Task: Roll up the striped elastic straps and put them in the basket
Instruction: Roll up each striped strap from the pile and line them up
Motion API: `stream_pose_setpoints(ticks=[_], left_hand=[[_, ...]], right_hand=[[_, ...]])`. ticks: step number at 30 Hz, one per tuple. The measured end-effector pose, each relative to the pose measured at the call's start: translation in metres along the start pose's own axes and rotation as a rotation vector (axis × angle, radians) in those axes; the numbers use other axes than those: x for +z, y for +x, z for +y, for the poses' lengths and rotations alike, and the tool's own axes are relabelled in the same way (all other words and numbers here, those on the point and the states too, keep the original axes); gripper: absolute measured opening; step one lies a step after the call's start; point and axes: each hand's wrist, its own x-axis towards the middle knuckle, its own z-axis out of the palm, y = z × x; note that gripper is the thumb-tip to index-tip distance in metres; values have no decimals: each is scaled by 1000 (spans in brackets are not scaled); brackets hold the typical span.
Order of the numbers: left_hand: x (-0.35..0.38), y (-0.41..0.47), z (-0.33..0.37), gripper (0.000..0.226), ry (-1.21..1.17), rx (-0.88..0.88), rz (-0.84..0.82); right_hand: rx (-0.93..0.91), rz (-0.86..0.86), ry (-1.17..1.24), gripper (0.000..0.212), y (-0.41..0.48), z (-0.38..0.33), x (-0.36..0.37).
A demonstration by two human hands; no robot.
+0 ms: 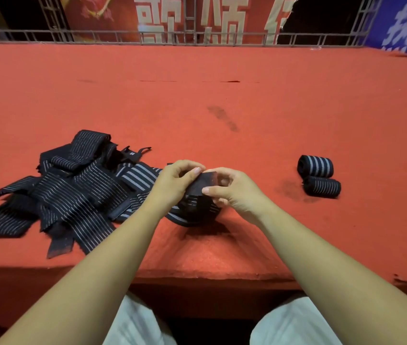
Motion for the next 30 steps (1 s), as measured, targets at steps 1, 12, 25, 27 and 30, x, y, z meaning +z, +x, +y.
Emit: stream_pose_setpoints(ticks=[1, 12, 25, 27, 30], left_hand=[[-1, -2, 0, 14, 14, -10, 2], [-6, 1, -2, 22, -360, -268, 85], [-29, -14, -12, 16, -25, -93, -5], [-26, -12, -13, 19, -11, -109, 25], [-28, -1, -24, 26, -50, -204, 241]], right_hand=[[-3, -7, 7, 30, 0, 0, 2], [-130, 0, -583, 16, 0, 13, 24], [6, 154, -156, 26, -5, -4, -10], [13, 178, -120, 28, -5, -9, -20], [27, 258, -73, 29, -7, -15, -36]])
